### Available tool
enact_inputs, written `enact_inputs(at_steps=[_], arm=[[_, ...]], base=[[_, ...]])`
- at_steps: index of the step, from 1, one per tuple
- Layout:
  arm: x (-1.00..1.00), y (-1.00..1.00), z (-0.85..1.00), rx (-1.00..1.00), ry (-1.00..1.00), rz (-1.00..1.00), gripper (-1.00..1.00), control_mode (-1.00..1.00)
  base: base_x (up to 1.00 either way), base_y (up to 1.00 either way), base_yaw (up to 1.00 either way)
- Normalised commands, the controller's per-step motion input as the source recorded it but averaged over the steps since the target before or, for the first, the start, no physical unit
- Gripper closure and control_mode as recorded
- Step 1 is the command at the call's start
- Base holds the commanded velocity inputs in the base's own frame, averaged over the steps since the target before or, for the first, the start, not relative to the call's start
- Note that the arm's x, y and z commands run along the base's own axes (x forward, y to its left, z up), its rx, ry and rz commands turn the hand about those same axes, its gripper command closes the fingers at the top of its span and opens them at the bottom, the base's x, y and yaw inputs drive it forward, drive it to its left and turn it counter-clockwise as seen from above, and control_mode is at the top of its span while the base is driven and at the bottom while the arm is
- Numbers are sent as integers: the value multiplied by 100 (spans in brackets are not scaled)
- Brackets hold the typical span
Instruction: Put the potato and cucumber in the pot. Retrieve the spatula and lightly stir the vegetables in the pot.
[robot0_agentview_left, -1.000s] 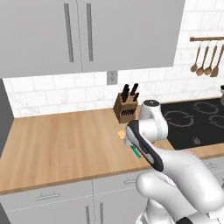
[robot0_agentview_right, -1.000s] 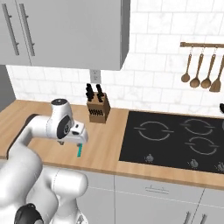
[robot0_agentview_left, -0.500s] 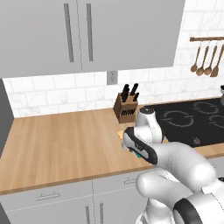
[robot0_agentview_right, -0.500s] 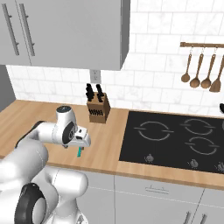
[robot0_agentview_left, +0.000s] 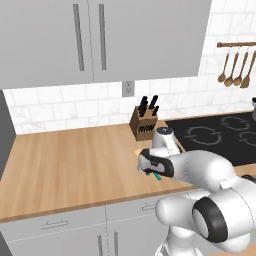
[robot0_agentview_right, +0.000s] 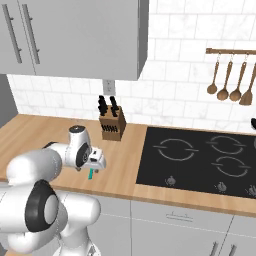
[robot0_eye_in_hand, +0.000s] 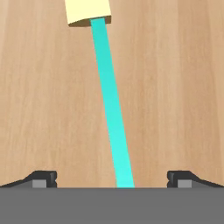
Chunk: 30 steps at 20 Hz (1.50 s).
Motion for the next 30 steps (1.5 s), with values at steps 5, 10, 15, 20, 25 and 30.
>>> enact_inputs(at_steps=[5,10,15,20,25,30], arm=[[0,0,-22,0,0,0,-100,-100],[0,0,-35,0,0,0,-100,-100],[4,0,-41,0,0,0,100,-100],[2,0,-38,0,0,0,100,-100],[-2,0,-31,0,-1,0,100,-100],[-13,0,-20,0,-4,0,100,-100]], base=[[0,0,0],[0,0,0],[0,0,0],[0,0,0],[0,0,0],[0,0,0]])
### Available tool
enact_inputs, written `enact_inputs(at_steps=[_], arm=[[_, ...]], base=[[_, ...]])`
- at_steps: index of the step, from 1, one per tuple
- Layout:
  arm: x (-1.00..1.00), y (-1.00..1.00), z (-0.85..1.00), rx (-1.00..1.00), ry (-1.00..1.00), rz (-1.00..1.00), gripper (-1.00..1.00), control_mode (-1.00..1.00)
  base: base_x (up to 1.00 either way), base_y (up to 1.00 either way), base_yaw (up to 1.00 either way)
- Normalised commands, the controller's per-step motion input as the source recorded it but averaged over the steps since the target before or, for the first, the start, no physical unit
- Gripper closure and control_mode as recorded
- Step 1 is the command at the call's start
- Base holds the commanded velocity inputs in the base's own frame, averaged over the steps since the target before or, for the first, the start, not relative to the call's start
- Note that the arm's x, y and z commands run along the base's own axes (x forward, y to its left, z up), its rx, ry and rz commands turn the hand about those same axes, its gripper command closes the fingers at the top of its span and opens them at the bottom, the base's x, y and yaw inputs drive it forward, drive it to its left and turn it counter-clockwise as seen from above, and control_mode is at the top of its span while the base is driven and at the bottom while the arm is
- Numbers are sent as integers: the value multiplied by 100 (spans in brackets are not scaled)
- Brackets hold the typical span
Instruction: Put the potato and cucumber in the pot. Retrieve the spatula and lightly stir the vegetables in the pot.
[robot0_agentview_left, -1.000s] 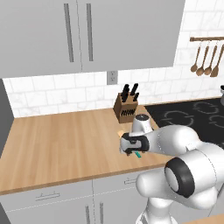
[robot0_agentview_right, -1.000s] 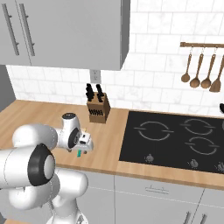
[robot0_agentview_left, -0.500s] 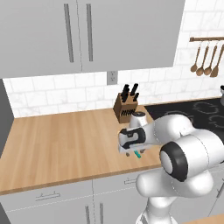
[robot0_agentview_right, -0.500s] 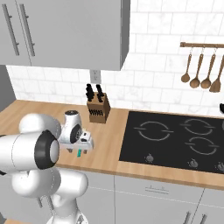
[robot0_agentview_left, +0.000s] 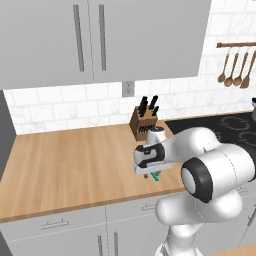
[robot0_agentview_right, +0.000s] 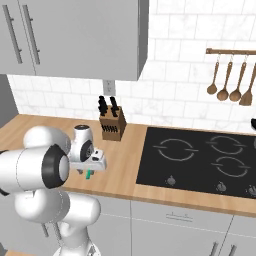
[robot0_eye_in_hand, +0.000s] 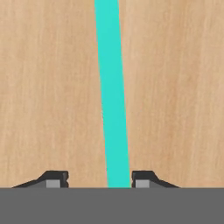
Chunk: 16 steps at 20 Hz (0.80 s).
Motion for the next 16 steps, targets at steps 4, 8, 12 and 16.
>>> enact_inputs(at_steps=[4,8,12,16], arm=[[-18,0,-16,0,-4,0,100,-100],[-5,0,-21,0,0,0,100,-100],[-36,-4,-20,0,-2,0,100,-100],[-48,-10,-7,0,-7,0,100,-100]], base=[[0,0,0],[0,0,0],[0,0,0],[0,0,0]])
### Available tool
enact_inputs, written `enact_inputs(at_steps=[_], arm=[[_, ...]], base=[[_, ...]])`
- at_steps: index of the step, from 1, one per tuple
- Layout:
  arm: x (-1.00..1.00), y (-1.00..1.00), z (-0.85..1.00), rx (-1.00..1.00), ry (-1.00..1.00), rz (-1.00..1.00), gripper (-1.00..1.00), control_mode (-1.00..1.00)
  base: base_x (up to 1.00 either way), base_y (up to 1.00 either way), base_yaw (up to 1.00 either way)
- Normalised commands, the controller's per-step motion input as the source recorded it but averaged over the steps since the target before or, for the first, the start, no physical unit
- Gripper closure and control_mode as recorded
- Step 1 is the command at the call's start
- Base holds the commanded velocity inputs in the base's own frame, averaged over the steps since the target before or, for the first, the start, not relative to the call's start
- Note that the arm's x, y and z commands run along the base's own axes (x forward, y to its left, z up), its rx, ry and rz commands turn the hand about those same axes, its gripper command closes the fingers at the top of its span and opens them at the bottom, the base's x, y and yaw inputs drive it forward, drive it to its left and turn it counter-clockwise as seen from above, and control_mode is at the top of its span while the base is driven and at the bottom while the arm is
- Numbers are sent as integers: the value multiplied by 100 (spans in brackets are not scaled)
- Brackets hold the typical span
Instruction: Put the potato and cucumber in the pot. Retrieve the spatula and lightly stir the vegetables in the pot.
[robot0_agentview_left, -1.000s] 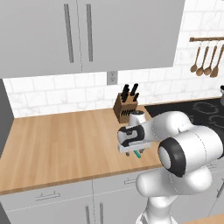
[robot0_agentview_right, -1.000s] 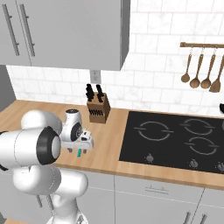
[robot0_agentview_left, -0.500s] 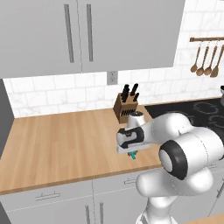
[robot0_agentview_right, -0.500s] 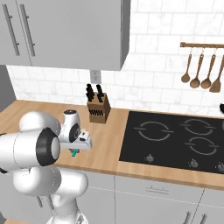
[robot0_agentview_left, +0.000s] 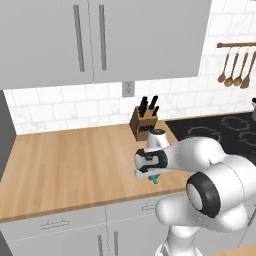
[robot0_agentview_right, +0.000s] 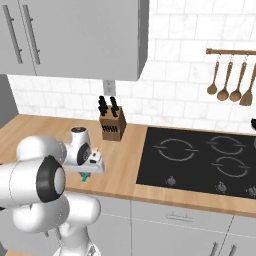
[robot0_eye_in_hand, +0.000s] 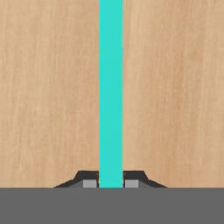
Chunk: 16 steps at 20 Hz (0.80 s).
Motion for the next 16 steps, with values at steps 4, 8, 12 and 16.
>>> enact_inputs(at_steps=[4,8,12,16], arm=[[-61,-1,16,1,-11,0,100,-100],[-78,-3,71,10,-14,-1,100,-100],[-70,0,92,18,-11,-6,100,-100],[-54,0,89,23,-4,-15,100,-100]], base=[[0,0,0],[0,0,0],[0,0,0],[0,0,0]])
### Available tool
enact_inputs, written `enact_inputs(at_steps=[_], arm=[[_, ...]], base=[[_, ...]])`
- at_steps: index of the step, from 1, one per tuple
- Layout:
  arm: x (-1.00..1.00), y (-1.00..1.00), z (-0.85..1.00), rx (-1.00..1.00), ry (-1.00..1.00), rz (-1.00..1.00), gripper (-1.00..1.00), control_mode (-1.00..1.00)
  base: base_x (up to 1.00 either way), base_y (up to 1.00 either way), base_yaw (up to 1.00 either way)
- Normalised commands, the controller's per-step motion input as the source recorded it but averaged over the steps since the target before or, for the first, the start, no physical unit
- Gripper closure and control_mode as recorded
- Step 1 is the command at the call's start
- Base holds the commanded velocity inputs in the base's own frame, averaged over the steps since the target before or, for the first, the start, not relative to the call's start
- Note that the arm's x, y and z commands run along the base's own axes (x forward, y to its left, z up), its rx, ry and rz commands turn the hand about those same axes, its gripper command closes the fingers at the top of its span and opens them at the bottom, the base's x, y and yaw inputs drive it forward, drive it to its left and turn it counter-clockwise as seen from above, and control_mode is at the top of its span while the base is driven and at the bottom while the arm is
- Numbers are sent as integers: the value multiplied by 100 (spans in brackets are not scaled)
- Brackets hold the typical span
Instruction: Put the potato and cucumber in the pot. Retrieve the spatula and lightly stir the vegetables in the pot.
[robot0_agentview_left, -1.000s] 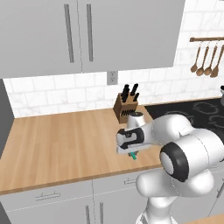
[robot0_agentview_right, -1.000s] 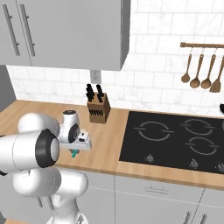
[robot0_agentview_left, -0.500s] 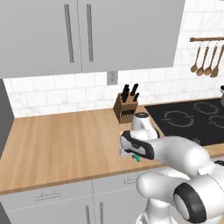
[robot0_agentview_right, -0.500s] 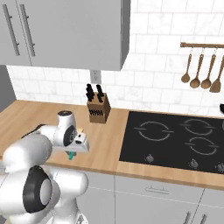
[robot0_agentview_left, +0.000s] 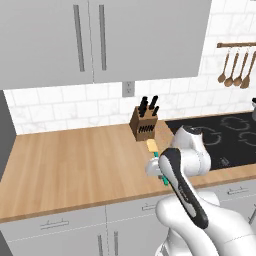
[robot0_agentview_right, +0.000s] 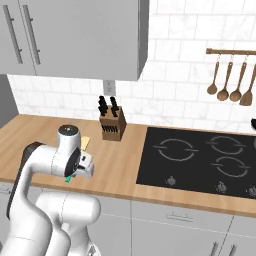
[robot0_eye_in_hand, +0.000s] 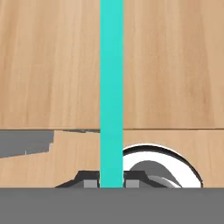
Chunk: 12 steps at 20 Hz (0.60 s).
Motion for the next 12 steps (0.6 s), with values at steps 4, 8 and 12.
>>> enact_inputs(at_steps=[4,8,12], arm=[[-34,0,89,26,0,-24,100,-100],[-30,0,100,34,2,-22,100,-100],[-27,0,87,37,16,-24,100,-100]], base=[[0,0,0],[0,0,0],[0,0,0]])
